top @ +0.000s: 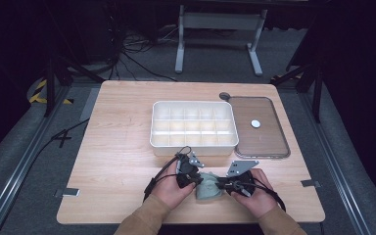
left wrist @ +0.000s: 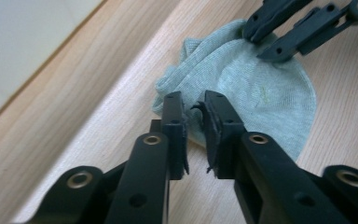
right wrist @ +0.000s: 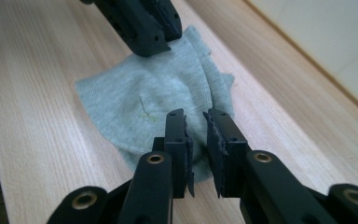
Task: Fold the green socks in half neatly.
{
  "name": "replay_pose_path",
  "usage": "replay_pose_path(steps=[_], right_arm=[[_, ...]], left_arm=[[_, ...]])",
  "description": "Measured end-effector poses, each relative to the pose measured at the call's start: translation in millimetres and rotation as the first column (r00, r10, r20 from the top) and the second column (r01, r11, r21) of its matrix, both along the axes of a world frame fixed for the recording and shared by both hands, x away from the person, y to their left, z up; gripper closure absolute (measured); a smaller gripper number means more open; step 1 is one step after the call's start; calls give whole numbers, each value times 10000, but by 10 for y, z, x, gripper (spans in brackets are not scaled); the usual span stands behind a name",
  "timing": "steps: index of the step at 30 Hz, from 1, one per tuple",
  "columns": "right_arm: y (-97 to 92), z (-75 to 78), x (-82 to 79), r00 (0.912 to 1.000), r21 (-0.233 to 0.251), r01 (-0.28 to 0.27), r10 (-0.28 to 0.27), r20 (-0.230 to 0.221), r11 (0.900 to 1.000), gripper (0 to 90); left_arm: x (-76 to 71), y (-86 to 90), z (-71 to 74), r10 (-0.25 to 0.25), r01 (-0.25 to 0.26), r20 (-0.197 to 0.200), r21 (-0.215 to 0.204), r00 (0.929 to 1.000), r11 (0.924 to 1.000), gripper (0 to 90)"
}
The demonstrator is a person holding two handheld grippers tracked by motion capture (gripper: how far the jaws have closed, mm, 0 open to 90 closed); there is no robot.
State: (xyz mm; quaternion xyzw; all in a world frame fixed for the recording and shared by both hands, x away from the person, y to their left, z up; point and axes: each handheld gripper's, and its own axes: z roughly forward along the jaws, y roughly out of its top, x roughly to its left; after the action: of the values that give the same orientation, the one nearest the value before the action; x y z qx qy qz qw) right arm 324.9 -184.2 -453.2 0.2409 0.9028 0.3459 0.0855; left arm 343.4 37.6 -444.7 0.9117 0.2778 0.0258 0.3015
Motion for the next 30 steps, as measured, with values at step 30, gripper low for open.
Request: replay_pose_path(steps=[30], right_arm=[[55,-38,-21,9964,190,333,-317,-791,9993,824]], left_arm=[[14,320,-15,-192,282,-1166,768,9930,9966,704]])
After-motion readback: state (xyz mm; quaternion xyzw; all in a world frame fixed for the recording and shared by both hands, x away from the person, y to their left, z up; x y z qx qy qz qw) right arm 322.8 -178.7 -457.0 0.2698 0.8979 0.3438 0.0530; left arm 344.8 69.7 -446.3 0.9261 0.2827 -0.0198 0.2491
